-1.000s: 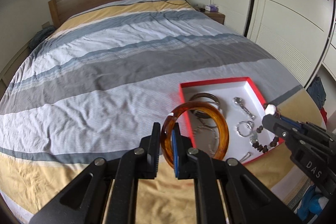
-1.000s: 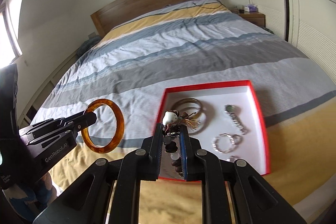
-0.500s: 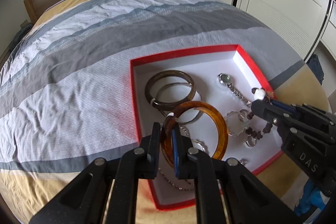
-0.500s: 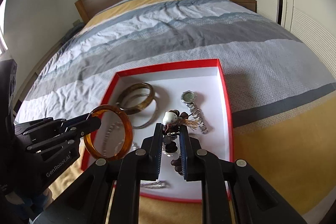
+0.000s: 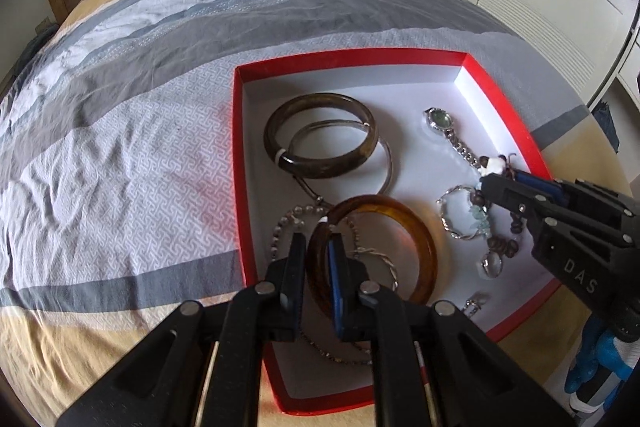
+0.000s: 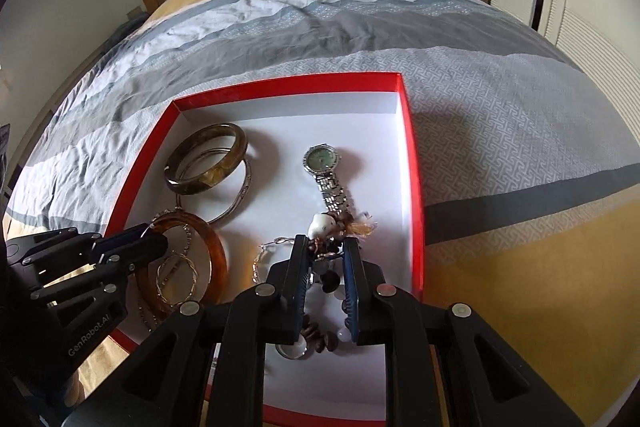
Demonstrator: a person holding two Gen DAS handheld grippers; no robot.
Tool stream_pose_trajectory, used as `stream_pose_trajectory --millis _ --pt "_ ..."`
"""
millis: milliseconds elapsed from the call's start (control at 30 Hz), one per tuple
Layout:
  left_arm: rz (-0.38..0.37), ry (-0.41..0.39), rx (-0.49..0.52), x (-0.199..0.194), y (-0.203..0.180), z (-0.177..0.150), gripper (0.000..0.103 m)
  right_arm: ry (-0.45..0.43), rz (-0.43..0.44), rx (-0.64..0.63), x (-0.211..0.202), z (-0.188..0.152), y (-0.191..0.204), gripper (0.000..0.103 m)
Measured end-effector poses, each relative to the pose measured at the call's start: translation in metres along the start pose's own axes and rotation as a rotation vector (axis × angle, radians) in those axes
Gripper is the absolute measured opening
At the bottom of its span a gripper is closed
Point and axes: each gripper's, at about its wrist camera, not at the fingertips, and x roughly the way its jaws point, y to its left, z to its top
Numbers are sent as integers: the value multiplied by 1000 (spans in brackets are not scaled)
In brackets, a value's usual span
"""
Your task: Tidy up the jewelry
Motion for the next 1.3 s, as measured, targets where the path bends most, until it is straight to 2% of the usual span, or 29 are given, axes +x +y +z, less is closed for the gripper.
stream_pose_trajectory --millis 67,100,167,200,300,567,667,767,867,1100,1233,1300 --pt "-18 -3 -11 -3 2 1 12 0 -6 8 -2 1 -2 20" --pt "-23 -10 -13 -7 3 1 14 -1 -9 11 -5 1 -3 26" --pt "-33 -23 -16 -14 3 1 26 -8 -15 11 -10 1 -2 34" --pt "-34 -35 -14 -20 3 1 27 -12 -14 9 -14 1 -1 36" --pt "-40 -62 -6 -37 0 1 30 -26 -21 5 -26 0 2 40" --pt "-14 -119 -35 -89 14 -11 45 -65 -39 17 -66 -7 14 43" --pt "10 -139 -61 -110 27 -21 46 -83 -38 25 -83 -10 24 48" --pt "59 -173 -70 -132 38 -35 46 -97 -31 22 -99 -16 39 50" --pt "72 -191 -82 -151 50 -51 46 -106 -22 13 -114 -24 55 53" --pt "81 -153 -119 -186 80 -93 46 -118 -3 -26 -146 -48 96 60" --pt "109 -164 -147 -207 96 -116 46 -132 -3 -51 -164 -62 116 62" --pt "125 -175 -162 -219 105 -126 46 -142 -4 -55 -173 -69 123 67"
